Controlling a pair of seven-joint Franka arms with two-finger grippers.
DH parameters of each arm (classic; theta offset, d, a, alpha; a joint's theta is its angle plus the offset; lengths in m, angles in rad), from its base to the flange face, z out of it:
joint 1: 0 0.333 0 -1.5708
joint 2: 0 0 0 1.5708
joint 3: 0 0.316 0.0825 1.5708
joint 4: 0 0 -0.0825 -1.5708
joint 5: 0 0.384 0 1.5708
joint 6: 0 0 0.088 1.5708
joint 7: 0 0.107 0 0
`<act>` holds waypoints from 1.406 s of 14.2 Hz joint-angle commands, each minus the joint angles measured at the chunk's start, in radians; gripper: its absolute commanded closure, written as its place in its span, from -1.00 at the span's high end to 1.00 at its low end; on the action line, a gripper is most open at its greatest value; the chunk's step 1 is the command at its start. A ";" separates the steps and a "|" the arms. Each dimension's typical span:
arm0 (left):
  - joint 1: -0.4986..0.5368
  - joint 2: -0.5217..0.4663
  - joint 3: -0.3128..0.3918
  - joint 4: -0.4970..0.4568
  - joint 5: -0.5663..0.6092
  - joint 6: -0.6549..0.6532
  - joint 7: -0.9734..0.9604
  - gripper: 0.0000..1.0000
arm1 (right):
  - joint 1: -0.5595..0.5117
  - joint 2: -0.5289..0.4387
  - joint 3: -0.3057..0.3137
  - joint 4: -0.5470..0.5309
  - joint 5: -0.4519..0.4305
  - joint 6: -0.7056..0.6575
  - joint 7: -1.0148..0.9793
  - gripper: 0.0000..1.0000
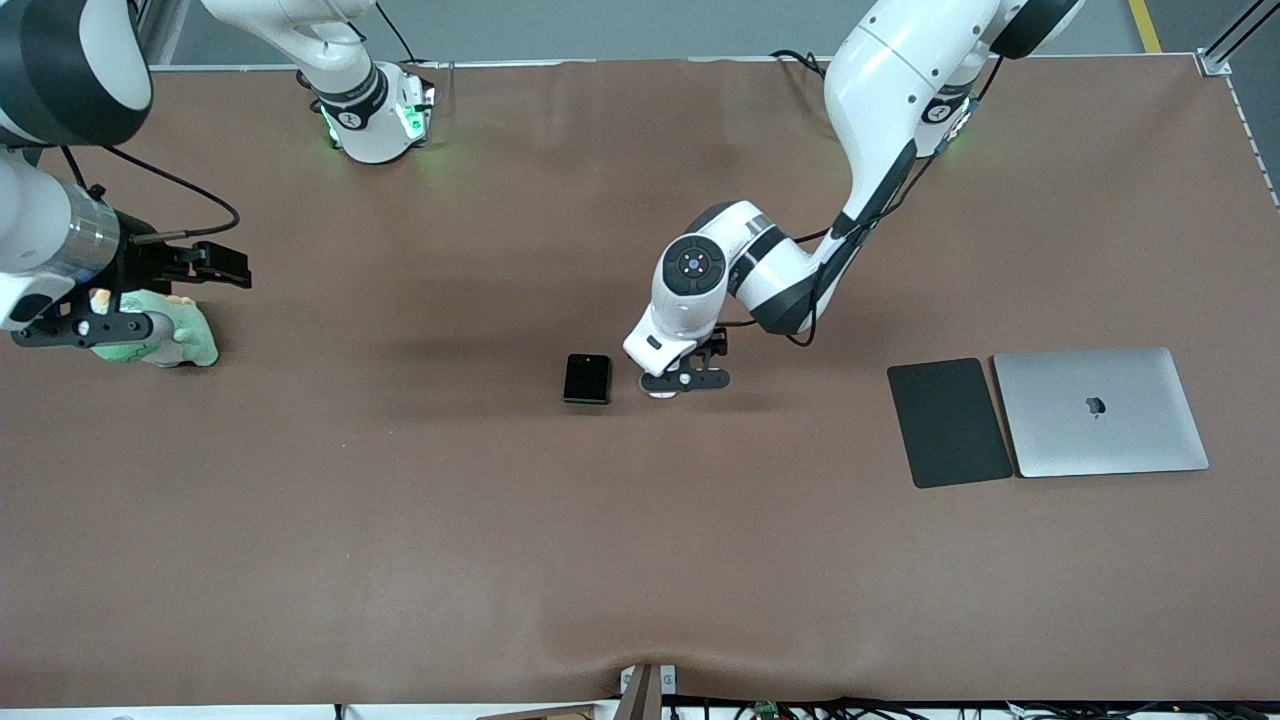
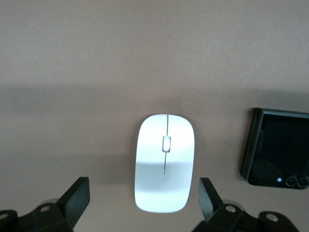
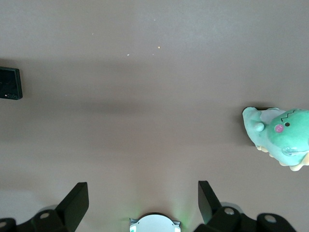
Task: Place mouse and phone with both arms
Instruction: 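Grasp the white mouse with the left gripper while the right gripper reaches out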
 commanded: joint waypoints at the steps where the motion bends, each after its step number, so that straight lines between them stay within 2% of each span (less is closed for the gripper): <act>1: -0.034 0.052 0.014 0.057 0.027 0.013 -0.036 1.00 | 0.013 0.039 -0.005 0.023 0.013 -0.009 0.002 1.00; 4: -0.045 0.078 0.017 0.063 0.026 0.039 -0.045 1.00 | 0.021 0.067 -0.002 0.023 0.020 0.002 0.002 1.00; 9: -0.054 0.092 0.022 0.063 0.032 0.039 -0.047 0.99 | 0.065 0.100 -0.002 0.022 0.083 0.005 0.004 1.00; 11: -0.054 0.100 0.022 0.063 0.033 0.039 -0.045 0.73 | 0.062 0.126 -0.002 0.020 0.106 0.037 0.002 1.00; 15: -0.051 0.103 0.022 0.066 0.056 0.039 -0.039 -0.03 | 0.087 0.171 -0.002 0.020 0.120 0.062 0.004 1.00; 17: -0.050 0.097 0.022 0.066 0.061 0.039 -0.038 -0.35 | 0.096 0.186 -0.003 0.019 0.126 0.075 0.005 1.00; 18: -0.050 0.092 0.022 0.066 0.061 0.039 -0.038 -0.47 | 0.105 0.194 -0.002 0.019 0.128 0.083 0.013 1.00; 20: -0.045 0.078 0.023 0.066 0.062 0.038 -0.038 -0.48 | 0.130 0.205 -0.002 0.019 0.152 0.106 0.059 1.00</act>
